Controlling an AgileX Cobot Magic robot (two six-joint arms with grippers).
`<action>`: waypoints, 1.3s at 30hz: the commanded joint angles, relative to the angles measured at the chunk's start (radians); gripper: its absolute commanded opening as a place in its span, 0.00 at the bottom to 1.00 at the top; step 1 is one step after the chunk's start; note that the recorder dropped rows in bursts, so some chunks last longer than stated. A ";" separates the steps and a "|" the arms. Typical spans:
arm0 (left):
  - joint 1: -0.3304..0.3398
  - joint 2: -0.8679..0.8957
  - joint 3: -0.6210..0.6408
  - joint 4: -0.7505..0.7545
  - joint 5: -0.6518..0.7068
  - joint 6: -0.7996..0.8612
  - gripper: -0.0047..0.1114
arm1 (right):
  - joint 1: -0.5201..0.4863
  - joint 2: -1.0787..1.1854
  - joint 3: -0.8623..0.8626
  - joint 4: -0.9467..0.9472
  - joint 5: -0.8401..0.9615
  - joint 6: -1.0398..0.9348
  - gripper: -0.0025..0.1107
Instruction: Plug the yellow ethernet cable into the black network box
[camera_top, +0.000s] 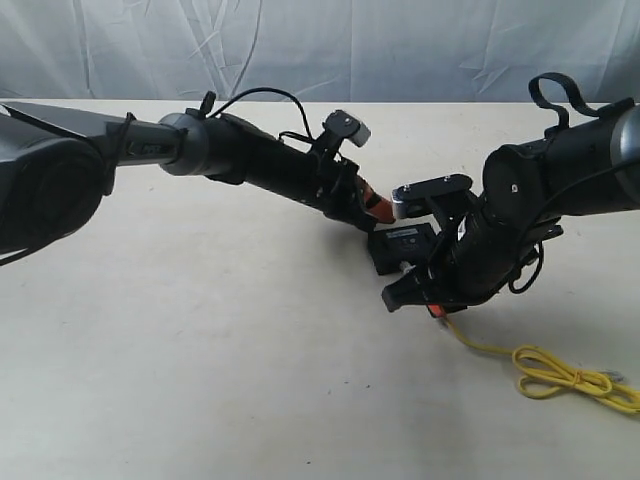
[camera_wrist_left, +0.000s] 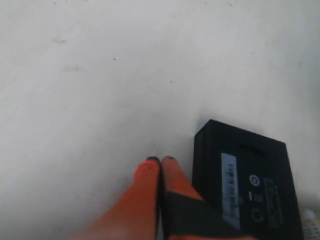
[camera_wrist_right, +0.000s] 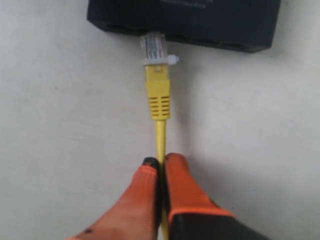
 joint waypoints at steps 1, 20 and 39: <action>-0.008 0.014 -0.006 -0.021 0.026 0.003 0.04 | -0.007 -0.009 0.004 -0.011 -0.018 -0.009 0.02; -0.010 0.014 -0.006 -0.014 0.031 0.003 0.04 | -0.003 -0.009 0.004 -0.050 0.010 -0.136 0.02; -0.010 0.014 -0.006 0.004 0.039 0.003 0.04 | -0.003 0.021 0.002 -0.063 -0.036 -0.067 0.02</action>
